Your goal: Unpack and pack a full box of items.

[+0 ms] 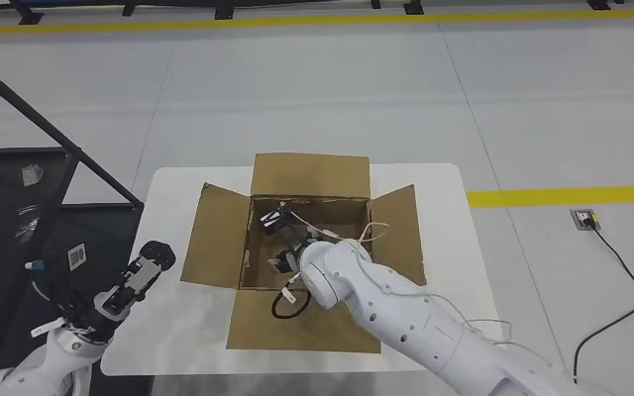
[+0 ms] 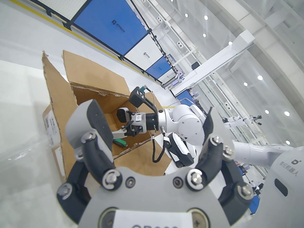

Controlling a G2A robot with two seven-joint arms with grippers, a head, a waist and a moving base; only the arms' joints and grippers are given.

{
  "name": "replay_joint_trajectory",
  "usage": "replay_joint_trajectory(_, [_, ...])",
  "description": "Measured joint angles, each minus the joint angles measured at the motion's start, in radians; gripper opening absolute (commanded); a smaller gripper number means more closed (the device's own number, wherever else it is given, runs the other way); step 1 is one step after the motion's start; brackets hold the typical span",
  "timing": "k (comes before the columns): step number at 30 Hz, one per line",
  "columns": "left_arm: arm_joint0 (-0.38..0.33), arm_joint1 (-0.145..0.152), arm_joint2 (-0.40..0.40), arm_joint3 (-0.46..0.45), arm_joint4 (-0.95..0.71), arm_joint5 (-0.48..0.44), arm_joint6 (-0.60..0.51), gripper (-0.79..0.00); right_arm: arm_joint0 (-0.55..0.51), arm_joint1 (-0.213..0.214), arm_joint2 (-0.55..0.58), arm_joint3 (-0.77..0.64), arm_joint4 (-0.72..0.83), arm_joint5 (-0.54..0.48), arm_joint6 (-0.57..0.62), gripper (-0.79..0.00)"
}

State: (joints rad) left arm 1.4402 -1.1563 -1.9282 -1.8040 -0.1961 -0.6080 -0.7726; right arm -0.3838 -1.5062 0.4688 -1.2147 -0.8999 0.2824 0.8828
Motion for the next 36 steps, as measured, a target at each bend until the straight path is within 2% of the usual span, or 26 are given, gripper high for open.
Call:
replay_joint_trajectory(4, [0.005,0.002,0.019,-0.021,0.021,0.021,0.021,0.000,0.027,-0.043,-0.024,0.075,-0.028,0.123,0.071,0.000])
replay_joint_trajectory(6, [0.006,0.004,0.020,-0.022,0.020,0.025,0.024,0.000,0.048,-0.070,-0.038,0.130,-0.011,0.149,0.092,0.000])
replay_joint_trajectory(12, [0.013,0.009,0.023,-0.020,-0.004,0.029,0.028,0.000,0.126,-0.166,-0.070,0.375,0.085,0.072,0.172,0.000])
replay_joint_trajectory(19, [0.016,0.016,0.030,-0.016,-0.007,0.030,0.026,0.000,0.175,-0.270,-0.067,0.656,0.208,-0.039,0.116,0.000])
replay_joint_trajectory(20, [0.016,0.017,0.031,-0.016,-0.005,0.031,0.025,0.000,0.178,-0.281,-0.069,0.680,0.214,-0.048,0.109,-0.160])
replay_joint_trajectory(21, [0.017,0.017,0.031,-0.017,-0.004,0.032,0.025,0.000,0.182,-0.292,-0.070,0.701,0.218,-0.057,0.103,-0.486])
replay_joint_trajectory(22, [0.017,0.019,0.031,-0.017,-0.003,0.032,0.025,0.000,0.186,-0.304,-0.072,0.728,0.221,-0.065,0.097,-0.557])
replay_joint_trajectory(24, [0.018,0.020,0.032,-0.017,-0.003,0.034,0.026,0.000,0.193,-0.322,-0.076,0.762,0.221,-0.068,0.092,-0.785])
replay_joint_trajectory(31, [0.014,0.026,0.040,-0.021,0.002,0.042,0.033,0.000,0.208,-0.375,-0.080,0.854,0.215,-0.083,0.076,-0.785])
replay_joint_trajectory(36, [0.014,0.030,0.045,-0.022,0.005,0.047,0.040,0.000,0.219,-0.393,-0.067,0.897,0.225,-0.110,0.056,-0.785])
